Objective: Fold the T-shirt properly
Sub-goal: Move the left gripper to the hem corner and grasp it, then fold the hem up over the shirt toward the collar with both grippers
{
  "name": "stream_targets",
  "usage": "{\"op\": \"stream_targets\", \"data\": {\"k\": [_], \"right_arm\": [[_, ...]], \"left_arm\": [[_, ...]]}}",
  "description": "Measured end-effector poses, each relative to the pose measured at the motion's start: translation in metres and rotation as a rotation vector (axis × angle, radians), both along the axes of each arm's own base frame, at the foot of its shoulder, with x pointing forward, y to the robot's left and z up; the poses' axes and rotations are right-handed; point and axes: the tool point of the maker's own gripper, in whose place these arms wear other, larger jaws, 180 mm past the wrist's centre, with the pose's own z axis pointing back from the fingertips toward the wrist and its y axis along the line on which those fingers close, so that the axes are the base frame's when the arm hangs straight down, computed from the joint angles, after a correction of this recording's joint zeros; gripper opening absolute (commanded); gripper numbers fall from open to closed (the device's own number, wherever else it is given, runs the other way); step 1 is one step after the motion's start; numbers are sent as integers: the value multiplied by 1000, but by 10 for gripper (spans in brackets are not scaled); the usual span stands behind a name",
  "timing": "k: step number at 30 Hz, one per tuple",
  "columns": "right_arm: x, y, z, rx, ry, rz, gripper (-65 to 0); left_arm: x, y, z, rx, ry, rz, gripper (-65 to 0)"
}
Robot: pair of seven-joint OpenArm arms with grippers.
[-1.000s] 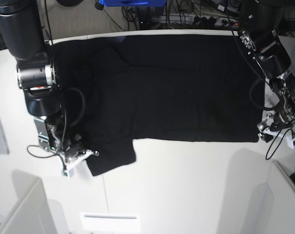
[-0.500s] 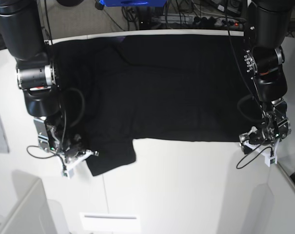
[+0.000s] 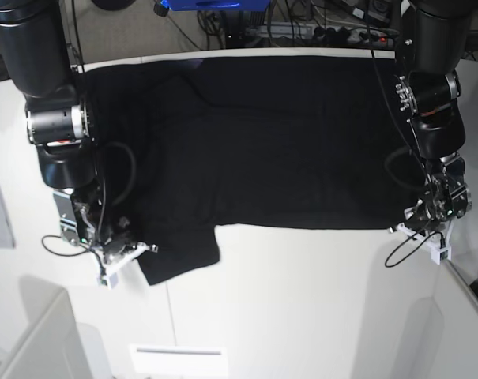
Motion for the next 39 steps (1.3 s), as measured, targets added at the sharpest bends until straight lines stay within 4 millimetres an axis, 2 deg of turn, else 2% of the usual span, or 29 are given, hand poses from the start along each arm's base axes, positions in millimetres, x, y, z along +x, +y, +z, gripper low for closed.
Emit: {"op": "stream_targets", "data": {"k": [7,10,15,20,25,29,35,39], "right_arm": [[0,0,0,1,0,-1,-650],[0,2,2,-3,-6,9,-650],[-10,7,6,-23,-51,54,-650],[-10,9,22,-41,-100,79,-650],[-7,15,42,-51,-165,77,-650],[-13,8,44,-74,-173,84,-650],[-19,12,39,-65,-138,94,-650],[-23,-3,45,-42,-163,35,-650]], "left_arm": [[0,-1,1,-4,0,-1,-650],[-3,-4,5,11,8,-17,-650],[-11,-3,20,79,-33,-51,-650],[-15,-3,38,131,-66,-78,-650],[-26,-6,45,174,-84,-107,-650],[-27,-12,60,187,-139,-107,-650],[-49,-11,65,210,-160,-93,-650],[-54,-21,73,221,-191,-109,-650]]}}
